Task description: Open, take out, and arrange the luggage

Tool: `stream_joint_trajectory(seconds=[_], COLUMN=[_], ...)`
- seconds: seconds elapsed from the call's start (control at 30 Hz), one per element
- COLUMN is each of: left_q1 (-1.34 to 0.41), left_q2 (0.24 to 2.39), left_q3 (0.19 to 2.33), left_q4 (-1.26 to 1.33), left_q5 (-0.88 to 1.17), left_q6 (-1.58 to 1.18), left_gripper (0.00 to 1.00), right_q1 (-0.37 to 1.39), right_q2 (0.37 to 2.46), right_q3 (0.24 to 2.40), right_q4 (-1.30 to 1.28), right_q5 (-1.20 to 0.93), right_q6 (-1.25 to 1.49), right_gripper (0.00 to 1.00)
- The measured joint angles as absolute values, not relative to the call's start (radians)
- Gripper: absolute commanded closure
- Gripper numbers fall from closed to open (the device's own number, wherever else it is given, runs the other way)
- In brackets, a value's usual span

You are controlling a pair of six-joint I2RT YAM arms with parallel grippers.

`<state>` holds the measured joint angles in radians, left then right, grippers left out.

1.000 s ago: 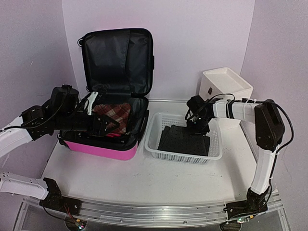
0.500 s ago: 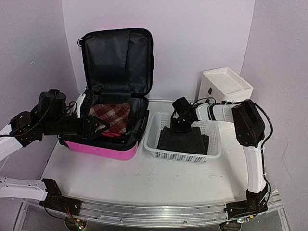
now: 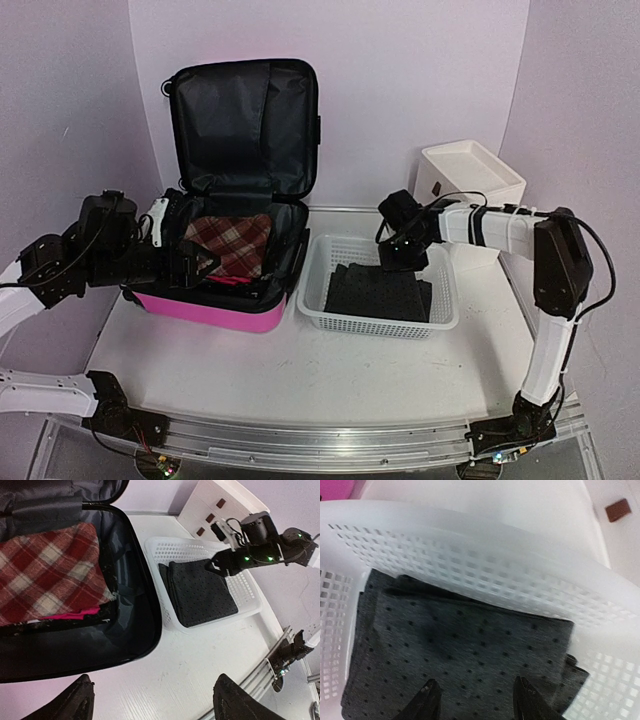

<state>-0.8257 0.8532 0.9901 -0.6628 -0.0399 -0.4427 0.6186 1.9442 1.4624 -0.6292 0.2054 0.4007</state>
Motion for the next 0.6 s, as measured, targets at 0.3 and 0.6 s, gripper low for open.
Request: stream_joint_trajectory(seconds=[0.3, 0.6], left_q1=[-0.801, -0.678], left_q2=[0.925, 1.459], left_q3=[1.026, 1.407], left_q4=[-0.738, -0.887], left_q5=[-0.131, -0.020], left_q6=[-0.457, -0.240], left_gripper=[0.16, 0.38], right_q1=[0.523, 0.542], right_q2=[1.987, 1.832], right_q3=[1.352, 1.322], right_q4=[-0.638, -0.676], right_q5=[0.195, 0.132], right_q6=[0.393, 0.424], right_gripper=[0.48, 0.34])
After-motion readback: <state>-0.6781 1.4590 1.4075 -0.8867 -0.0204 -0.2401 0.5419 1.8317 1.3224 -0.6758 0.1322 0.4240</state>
